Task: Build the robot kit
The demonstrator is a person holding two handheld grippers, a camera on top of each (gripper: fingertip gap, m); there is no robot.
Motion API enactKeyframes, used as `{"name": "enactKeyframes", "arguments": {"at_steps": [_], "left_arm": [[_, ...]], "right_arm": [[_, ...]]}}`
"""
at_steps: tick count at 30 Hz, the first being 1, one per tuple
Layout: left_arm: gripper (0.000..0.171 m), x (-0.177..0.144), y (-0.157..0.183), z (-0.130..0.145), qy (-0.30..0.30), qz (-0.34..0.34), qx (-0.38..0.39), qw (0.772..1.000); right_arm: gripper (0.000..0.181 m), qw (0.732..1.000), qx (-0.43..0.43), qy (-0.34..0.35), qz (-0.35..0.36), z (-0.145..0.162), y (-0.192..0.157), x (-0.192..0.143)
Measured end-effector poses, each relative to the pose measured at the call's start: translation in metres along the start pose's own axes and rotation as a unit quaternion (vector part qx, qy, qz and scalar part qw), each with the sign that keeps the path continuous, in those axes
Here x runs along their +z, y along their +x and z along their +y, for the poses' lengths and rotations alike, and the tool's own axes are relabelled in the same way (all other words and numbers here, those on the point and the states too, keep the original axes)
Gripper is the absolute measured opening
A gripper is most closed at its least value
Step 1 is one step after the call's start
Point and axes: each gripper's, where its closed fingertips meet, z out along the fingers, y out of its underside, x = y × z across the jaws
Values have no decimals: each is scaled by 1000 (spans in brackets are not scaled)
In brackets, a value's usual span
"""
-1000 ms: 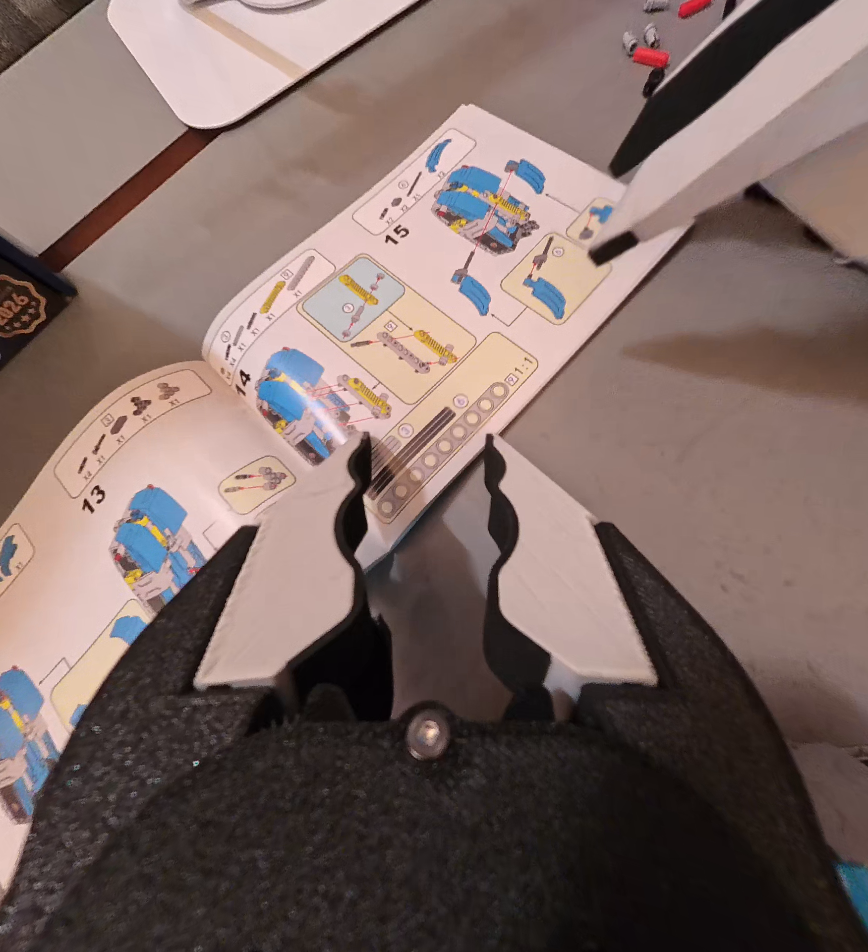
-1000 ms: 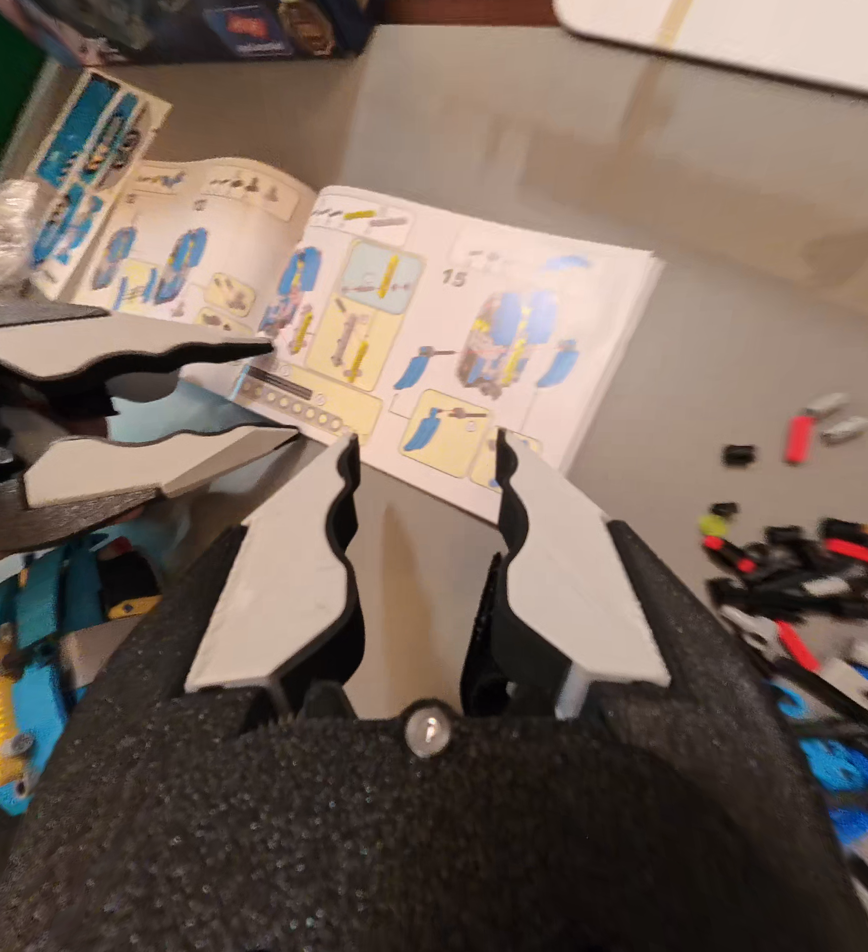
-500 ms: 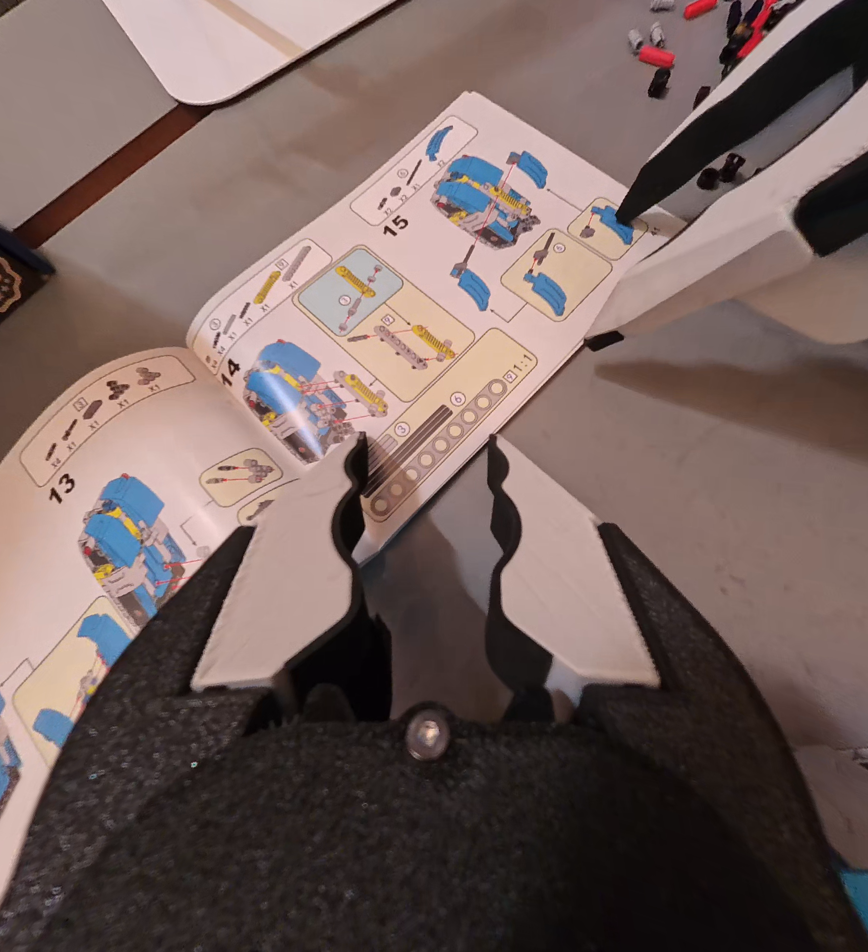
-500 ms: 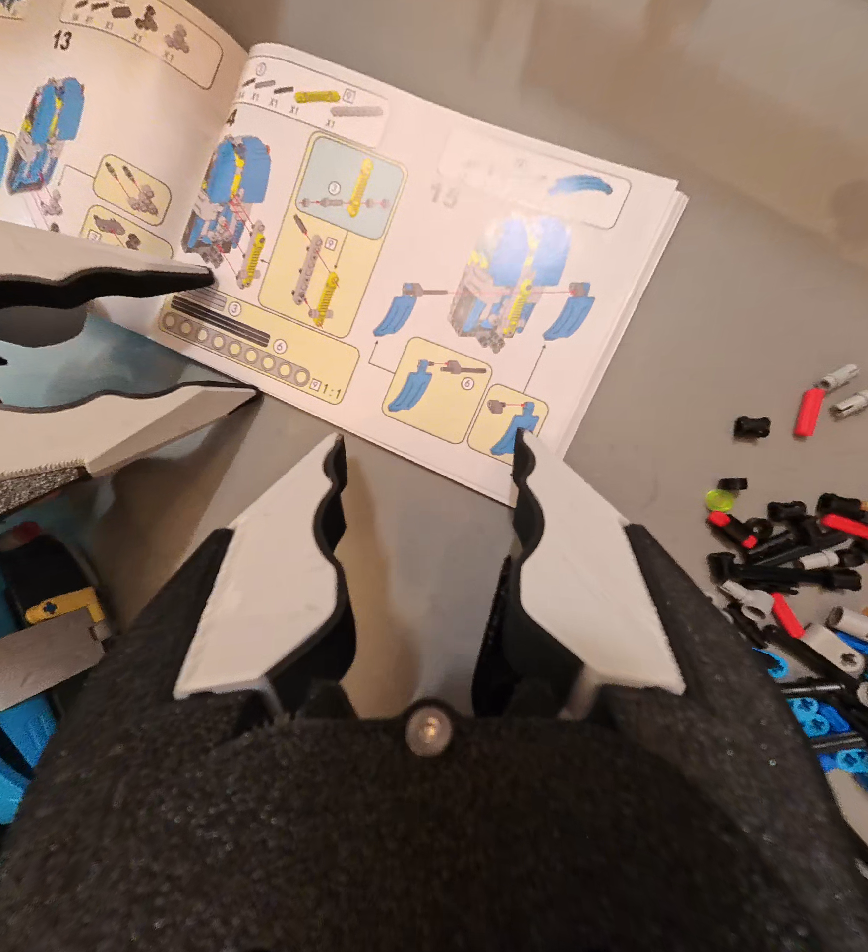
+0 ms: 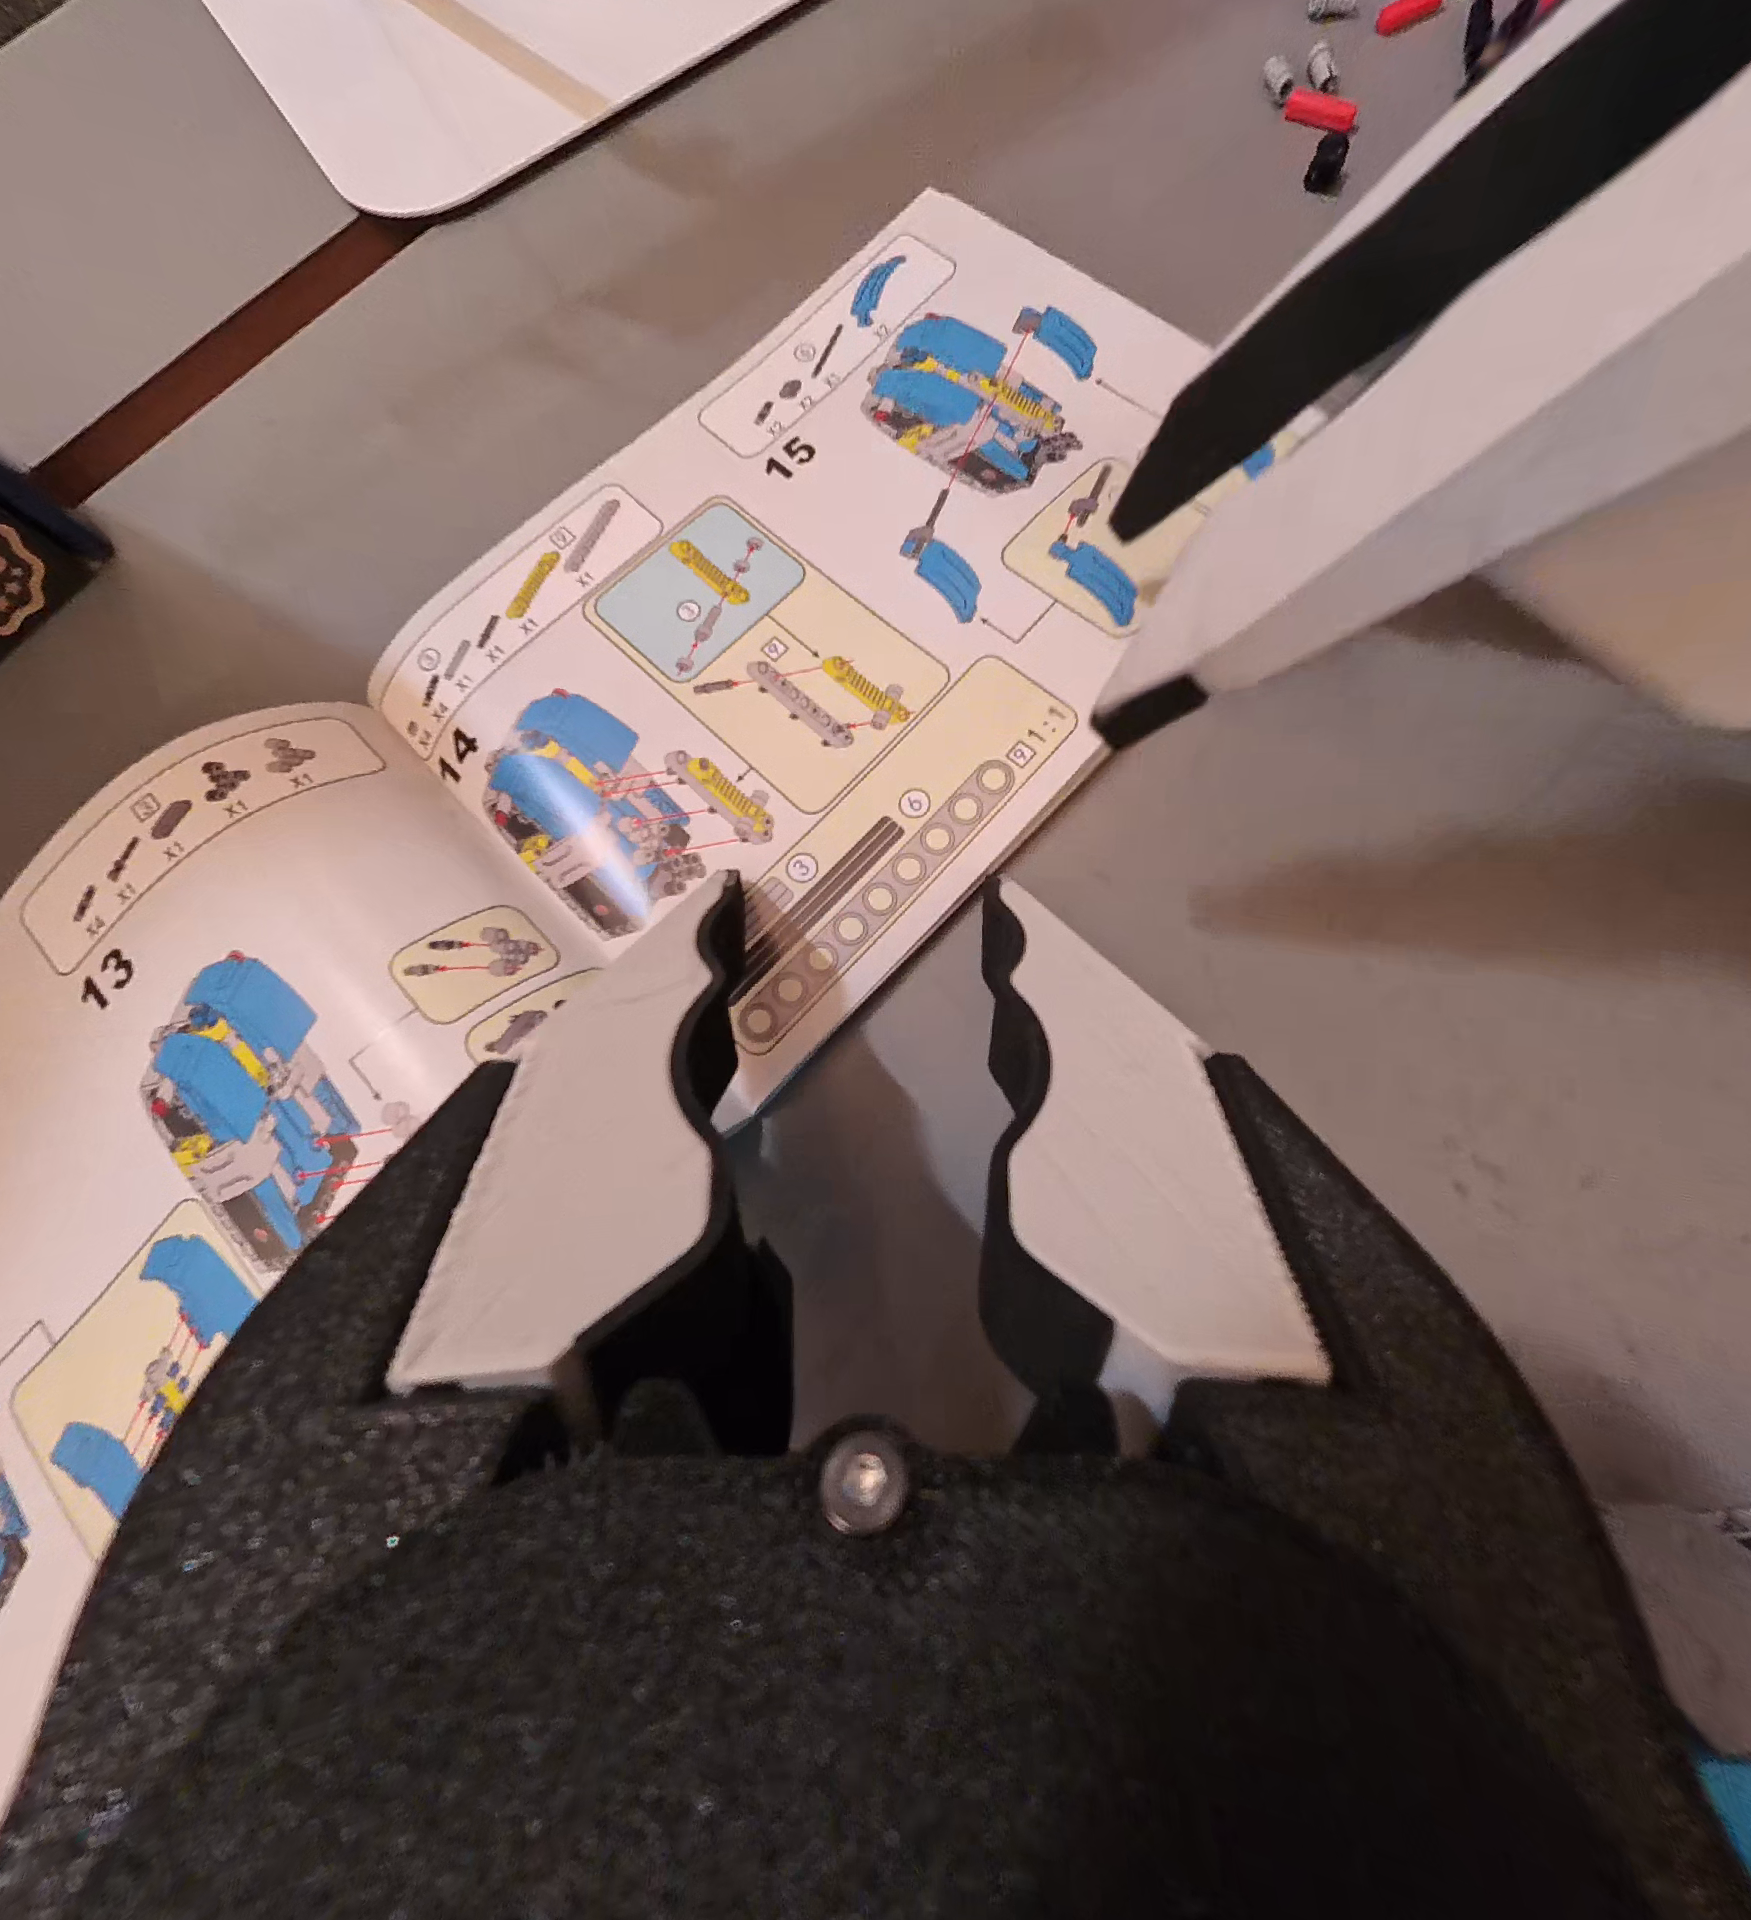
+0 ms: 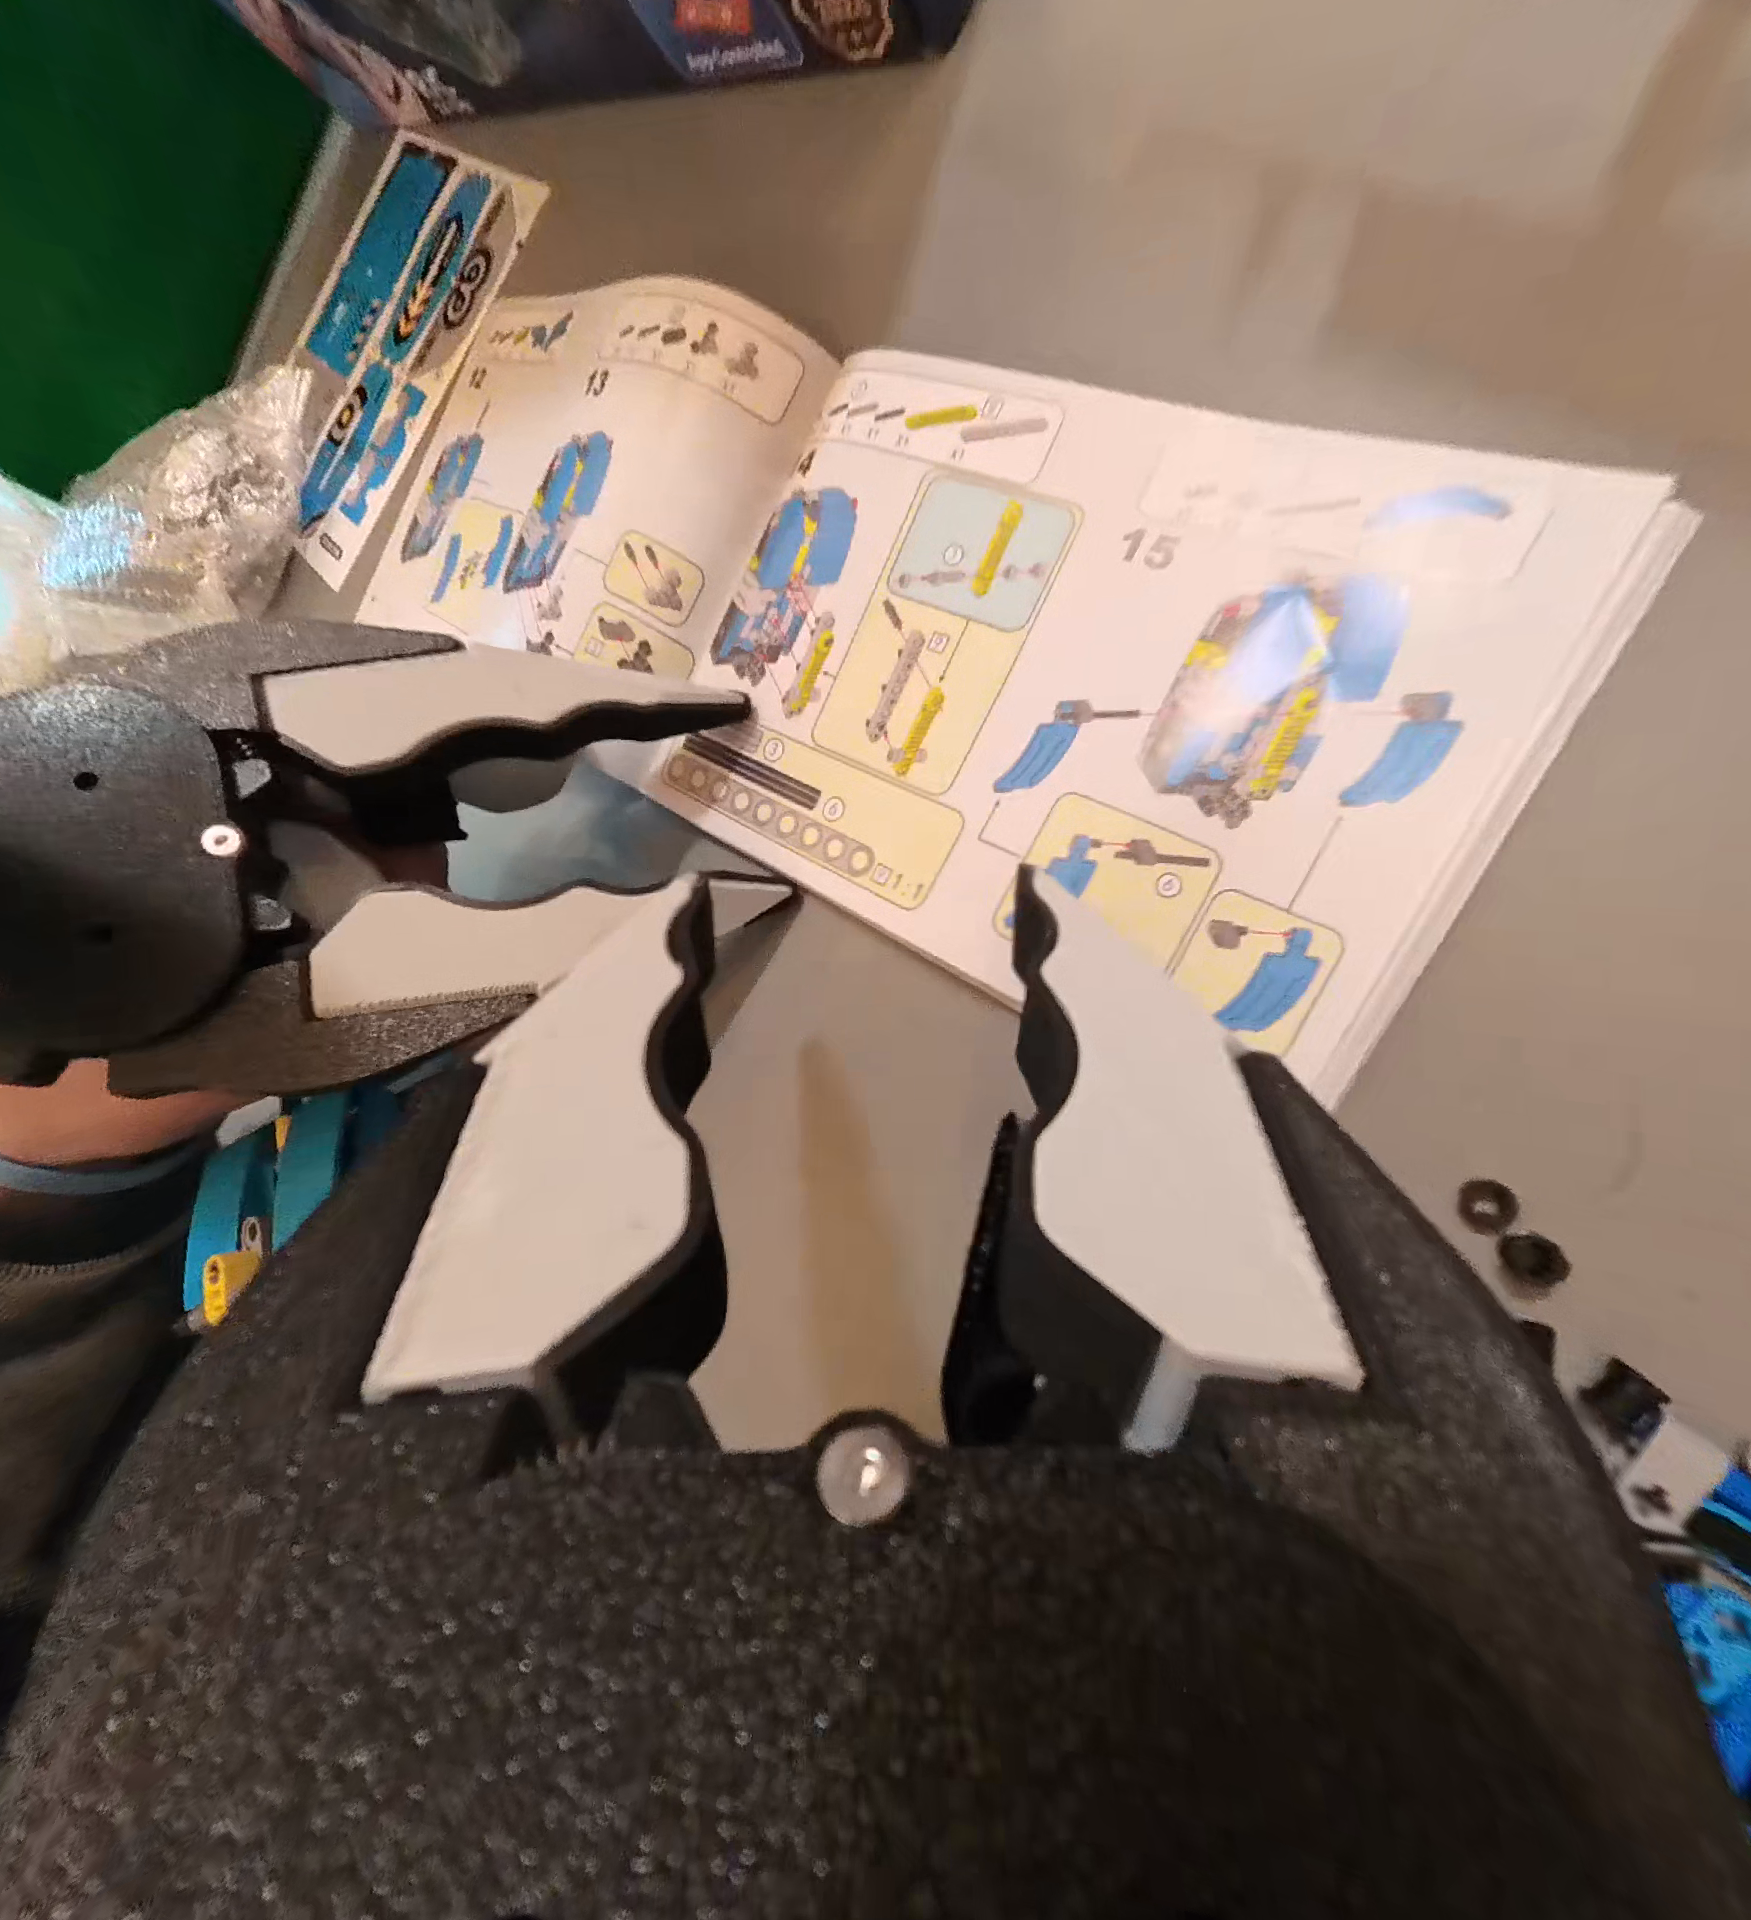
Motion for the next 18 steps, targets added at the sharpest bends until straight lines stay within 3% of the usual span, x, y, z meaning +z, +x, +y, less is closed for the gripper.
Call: {"name": "enactKeyframes", "arguments": {"at_steps": [3,7,10,14,18], "left_arm": [[46,0,0,0,0,-3,3,1000],[46,0,0,0,0,-2,1,1000],[46,0,0,0,0,2,-4,1000],[46,0,0,0,1,0,-2,1000],[46,0,0,0,1,1,-4,1000]], "right_arm": [[58,999,-18,-7,32,1,10,-1],[65,988,-33,-39,146,9,45,-20],[73,983,-43,-83,155,25,46,-11],[62,980,-61,-95,163,26,36,-3],[69,975,-77,-108,181,28,32,1]]}}
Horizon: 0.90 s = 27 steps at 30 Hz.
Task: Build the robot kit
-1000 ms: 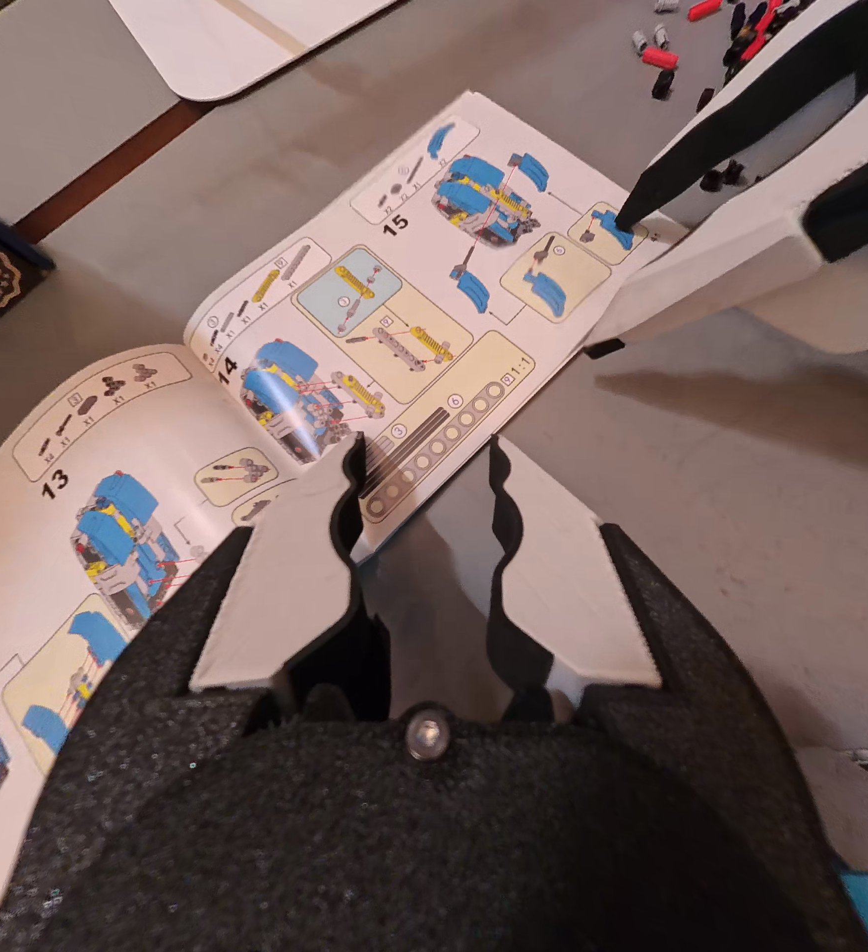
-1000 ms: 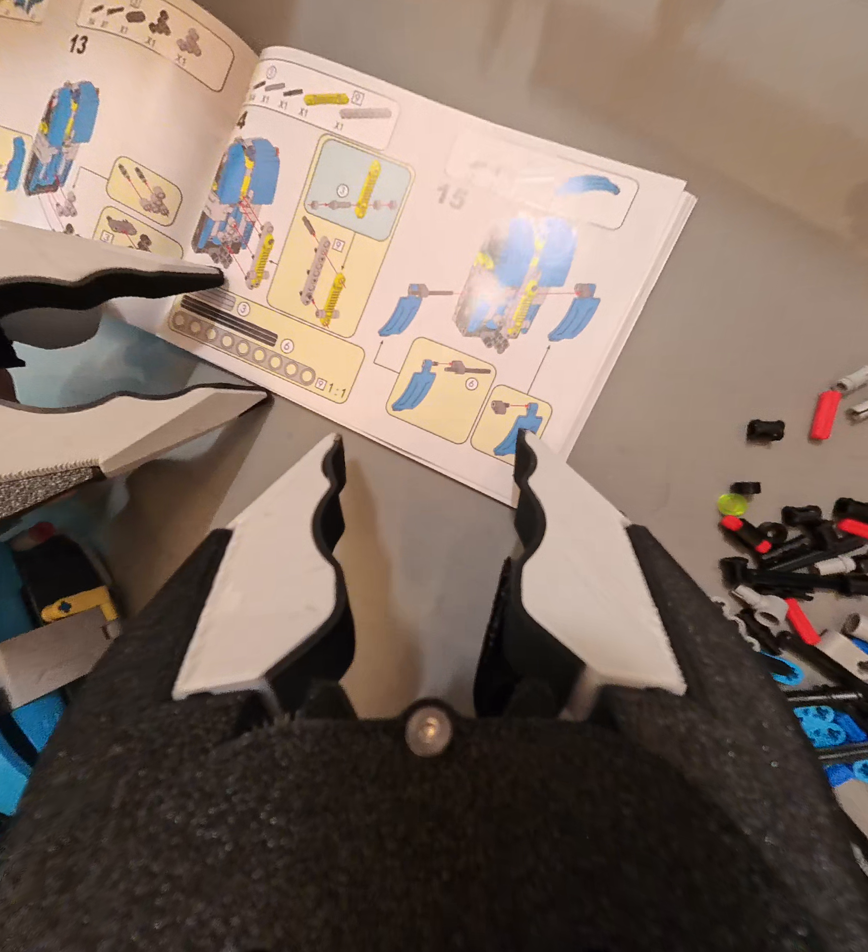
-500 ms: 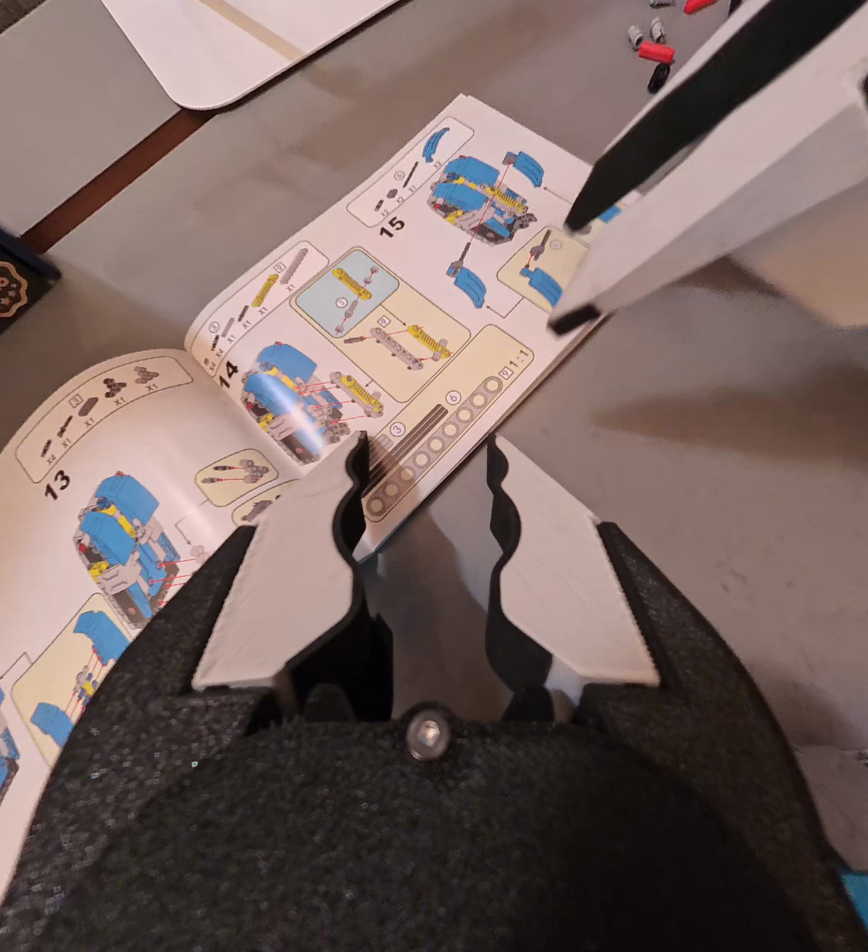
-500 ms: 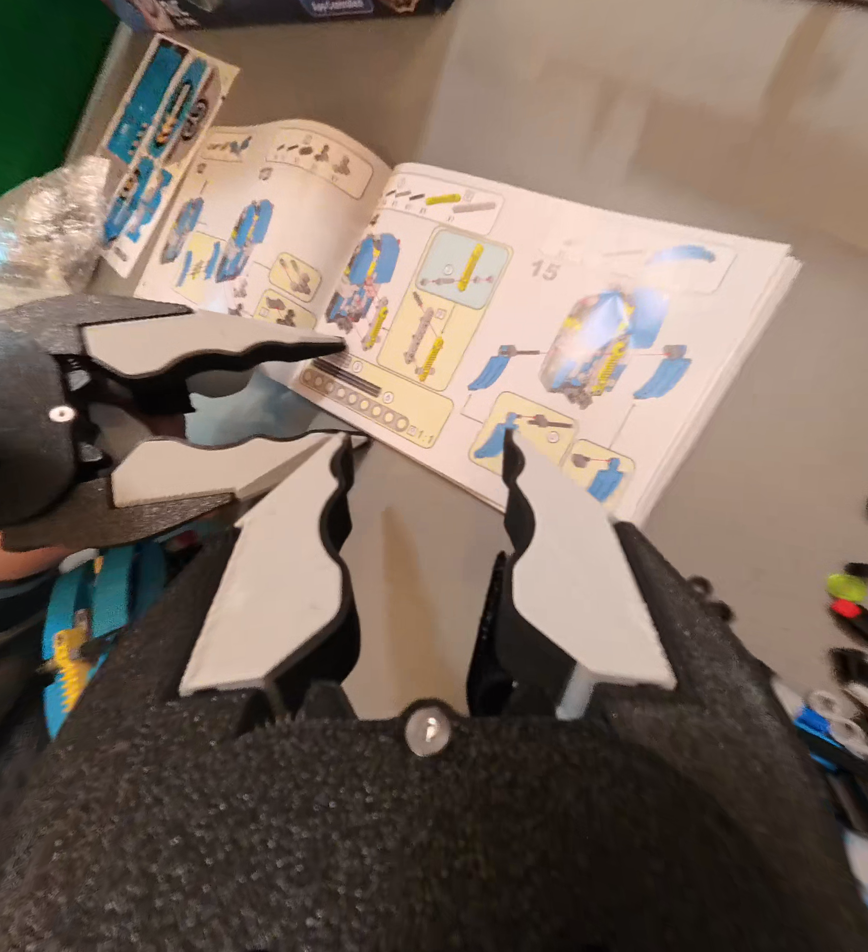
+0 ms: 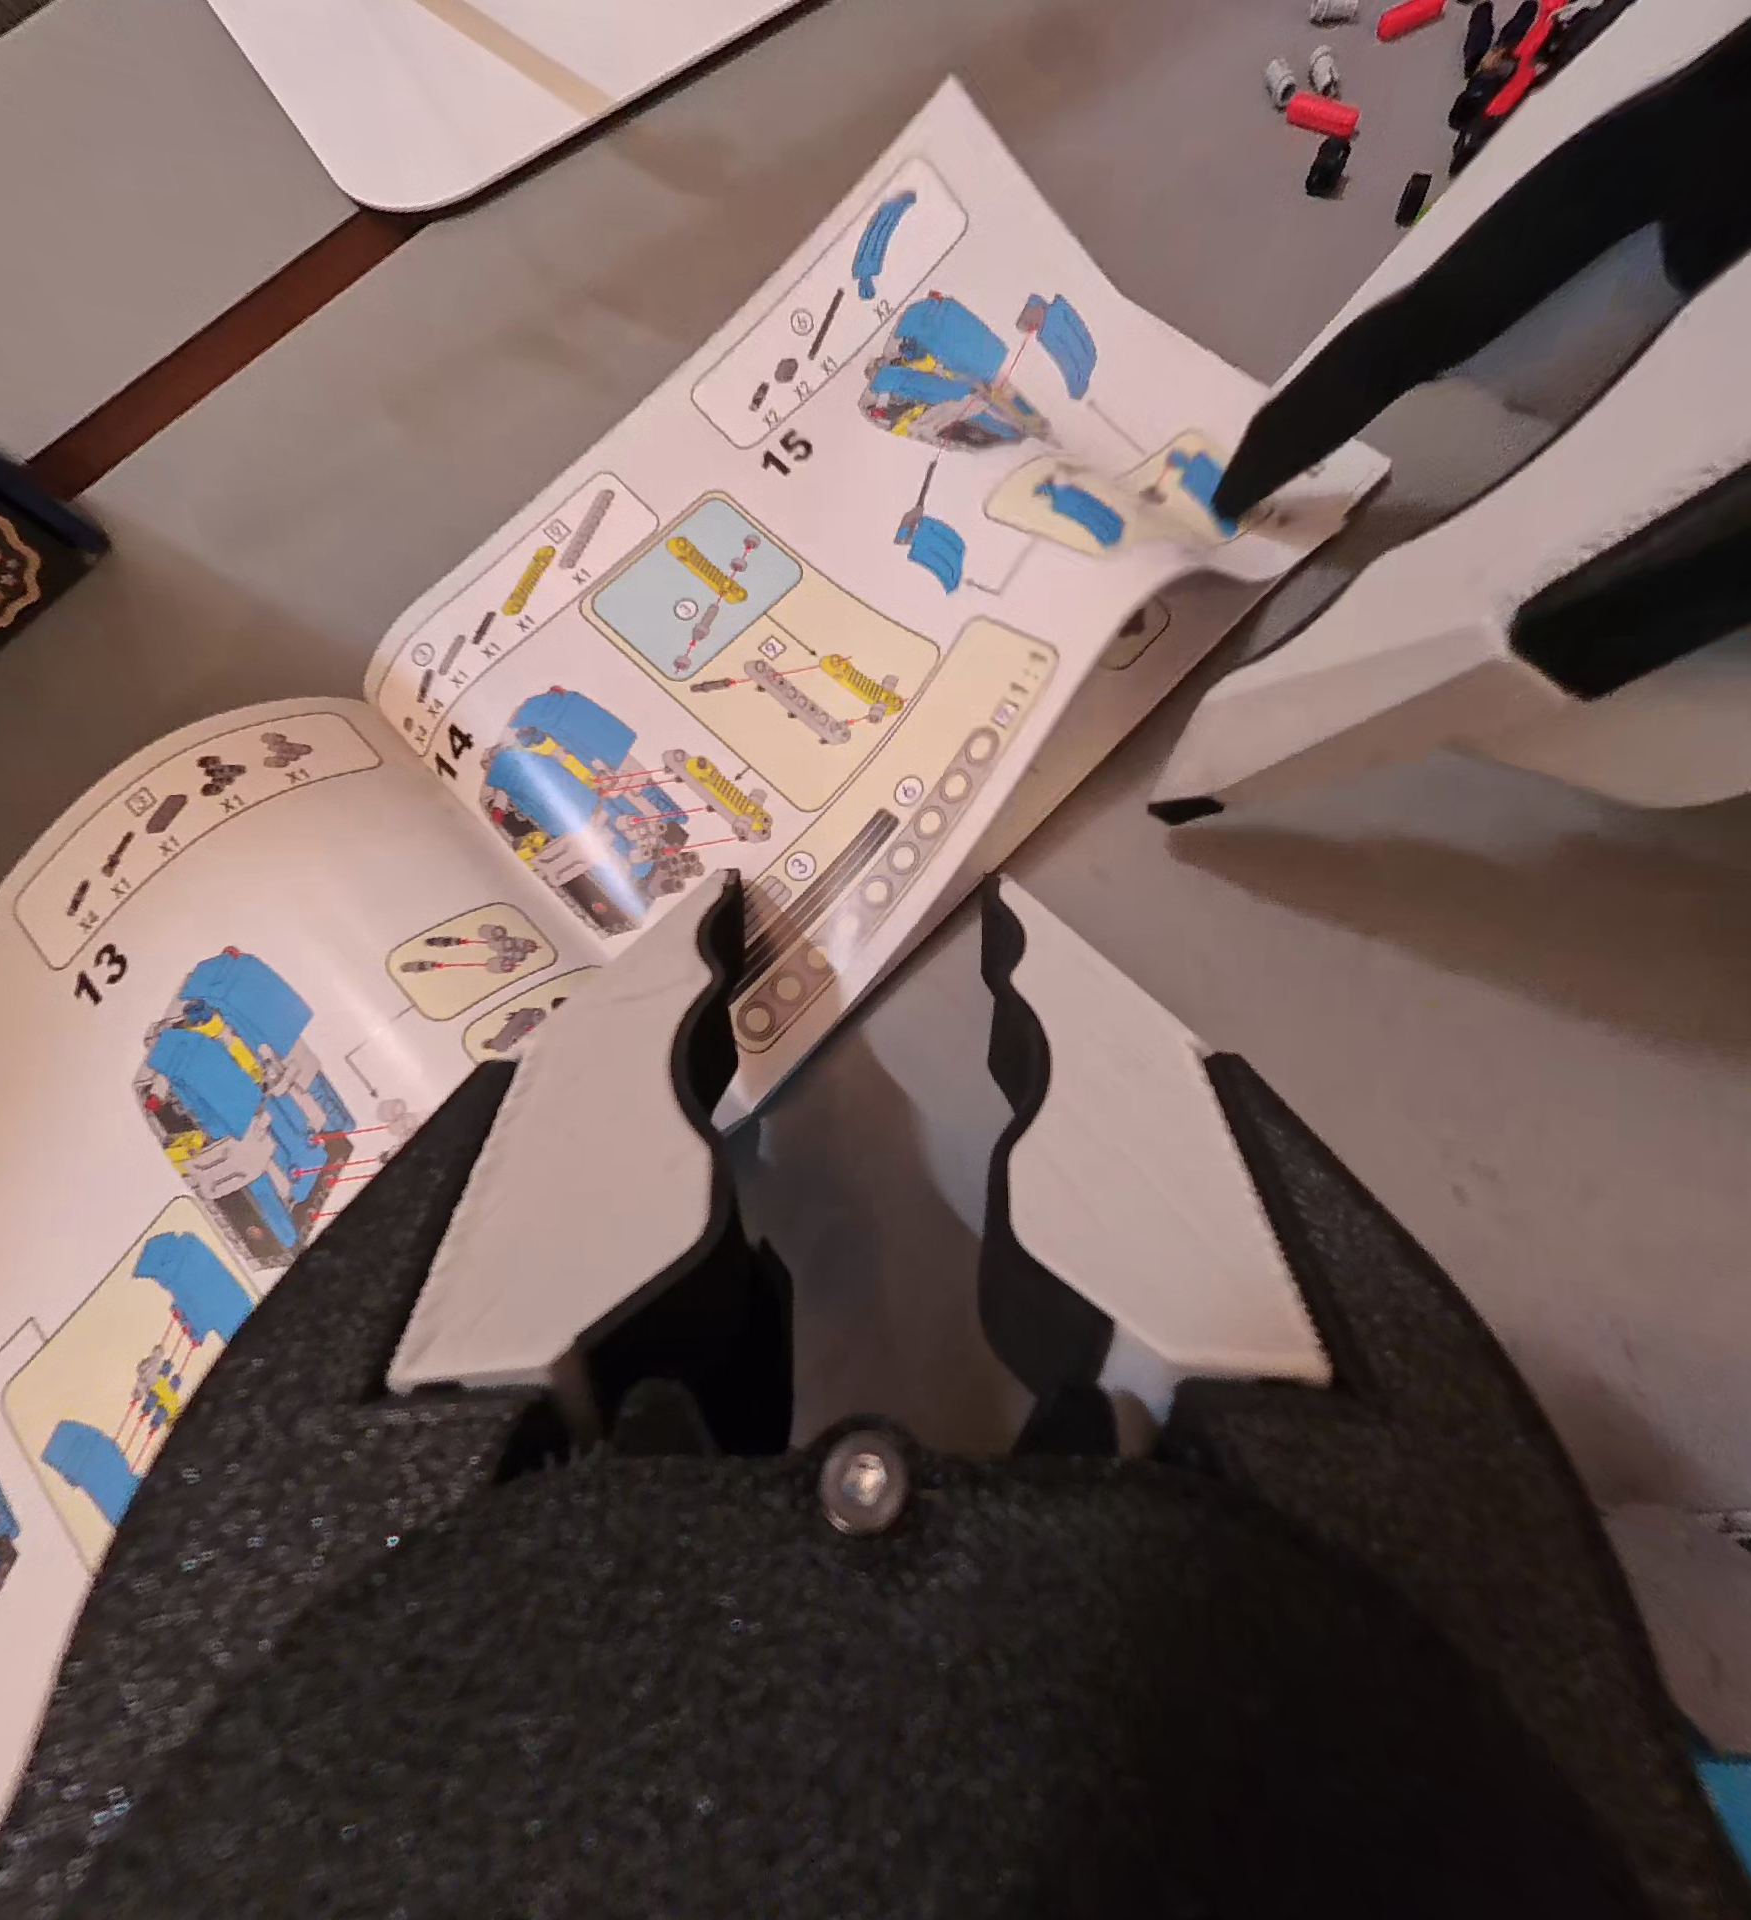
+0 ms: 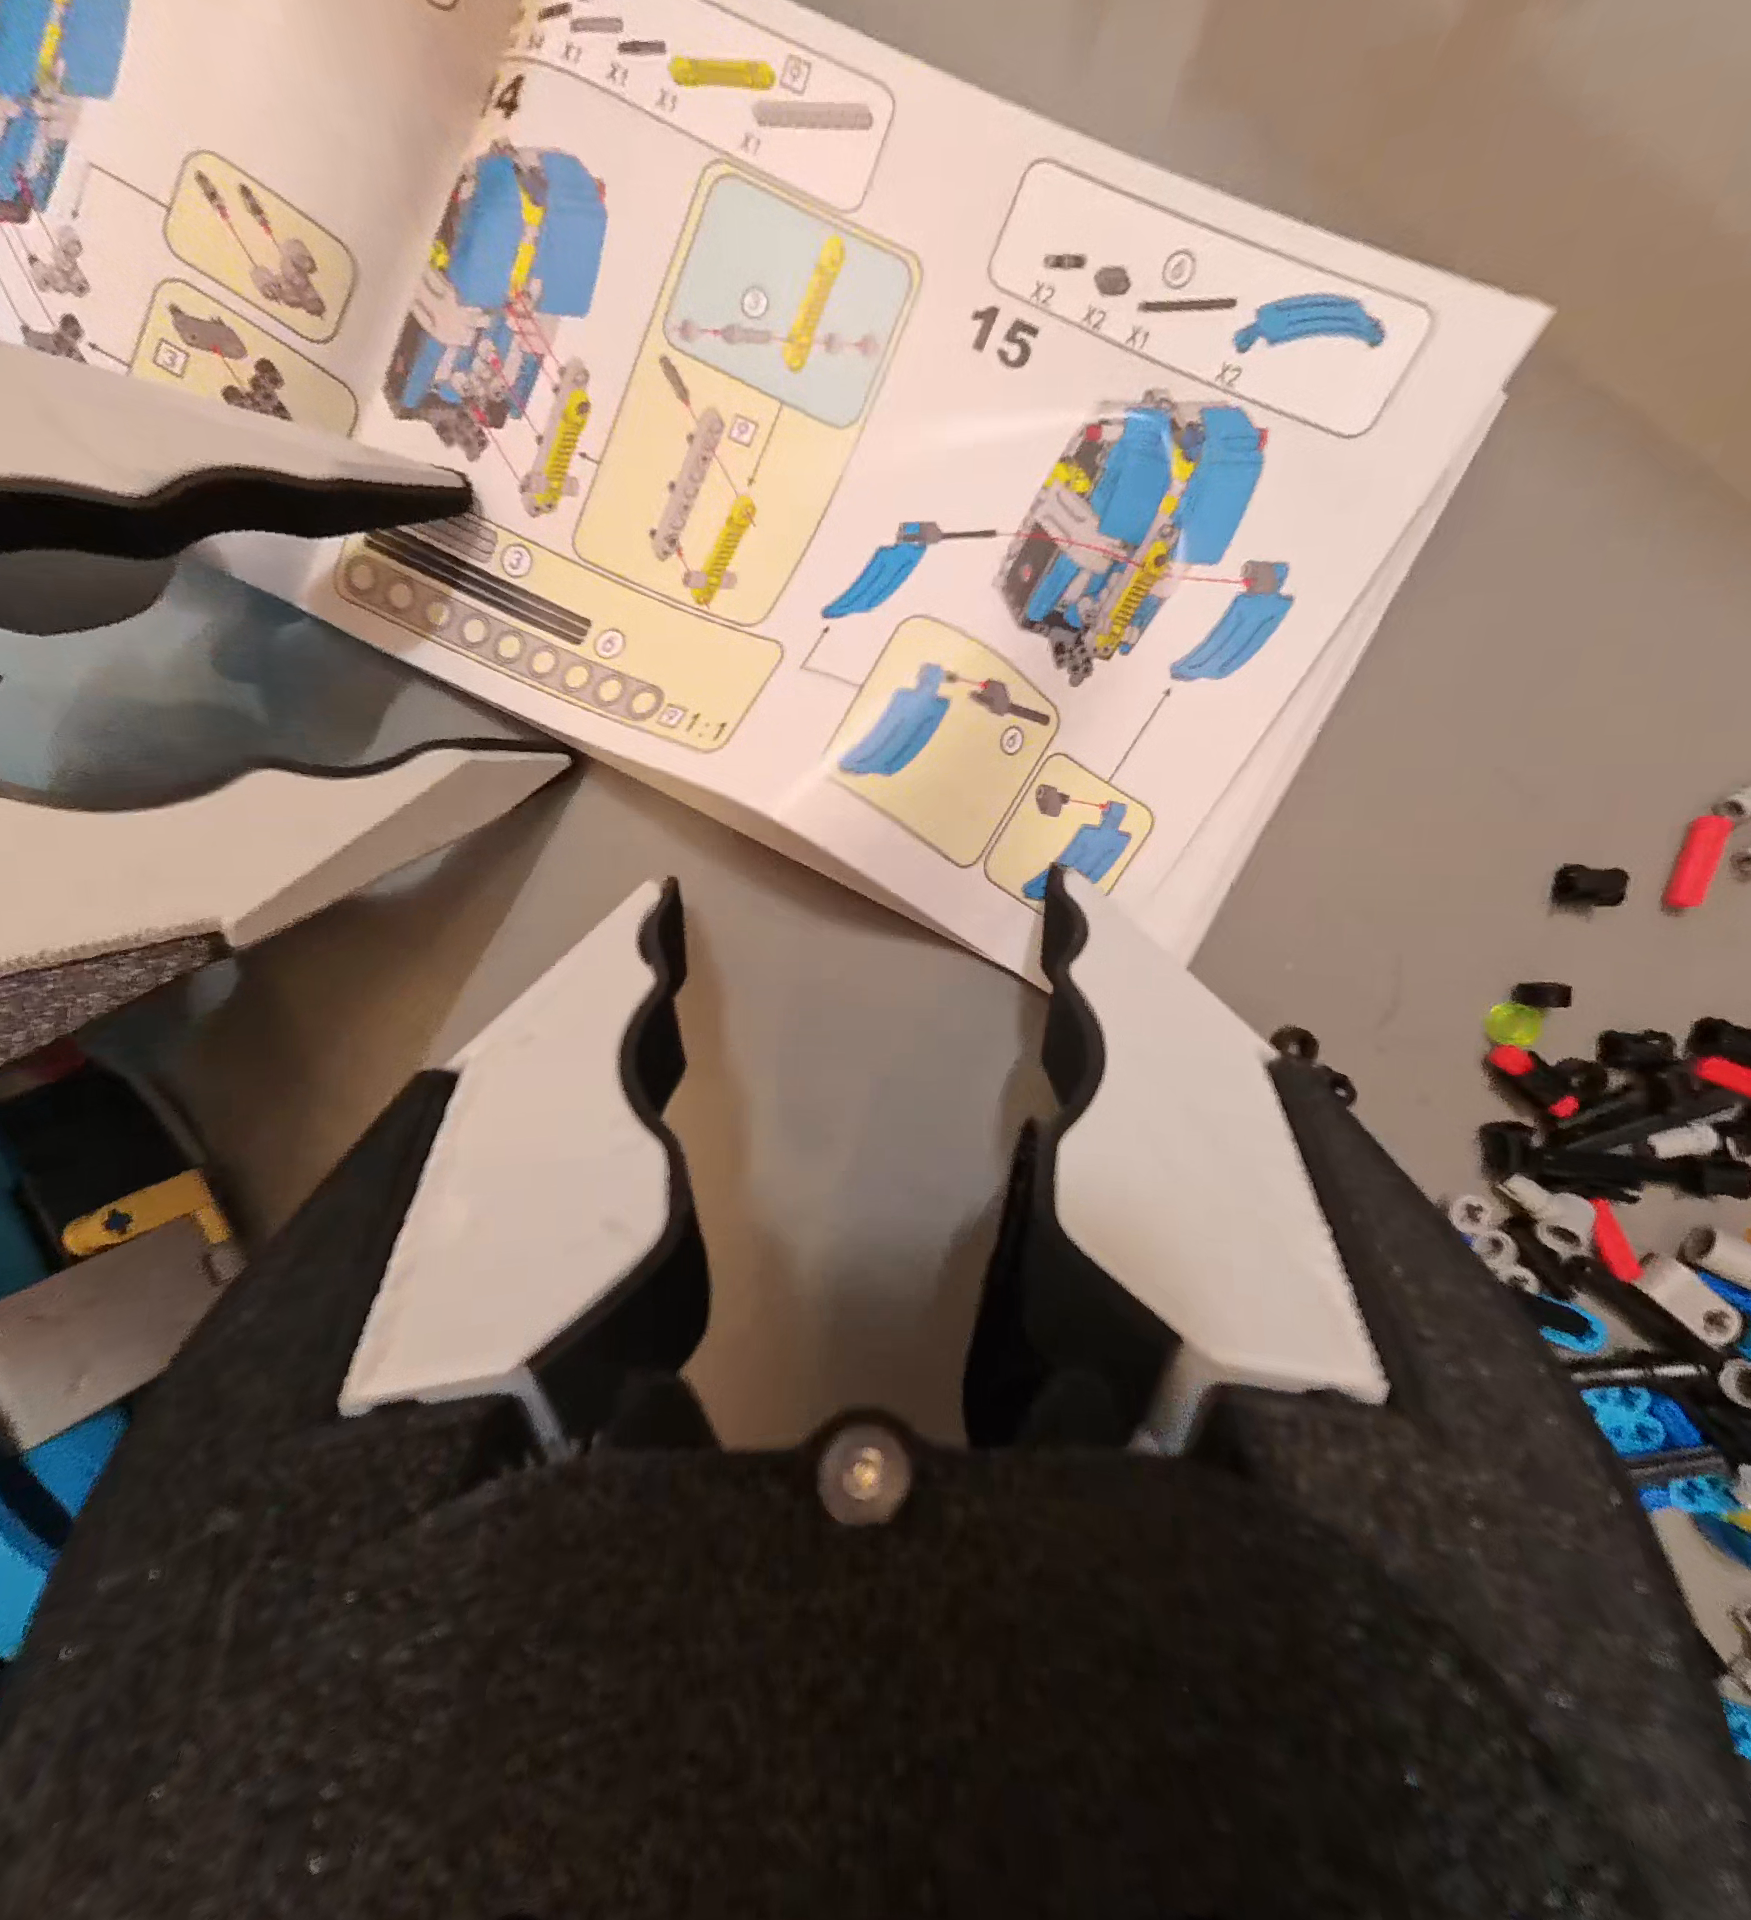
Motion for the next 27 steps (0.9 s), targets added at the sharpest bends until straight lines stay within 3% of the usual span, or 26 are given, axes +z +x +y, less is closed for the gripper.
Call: {"name": "enactKeyframes", "arguments": {"at_steps": [8,15,21,27], "left_arm": [[50,-2,-4,-4,8,-30,45,999],[46,-17,-14,-26,65,-93,111,987],[44,-14,-21,-22,59,-107,113,986],[38,-33,-58,-28,70,-203,87,973]], "right_arm": [[64,989,30,44,-141,-15,-40,0],[62,975,56,73,-202,-22,-45,-10],[62,961,90,109,-238,-32,-43,-19],[62,952,98,146,-250,-41,-39,-28]]}}
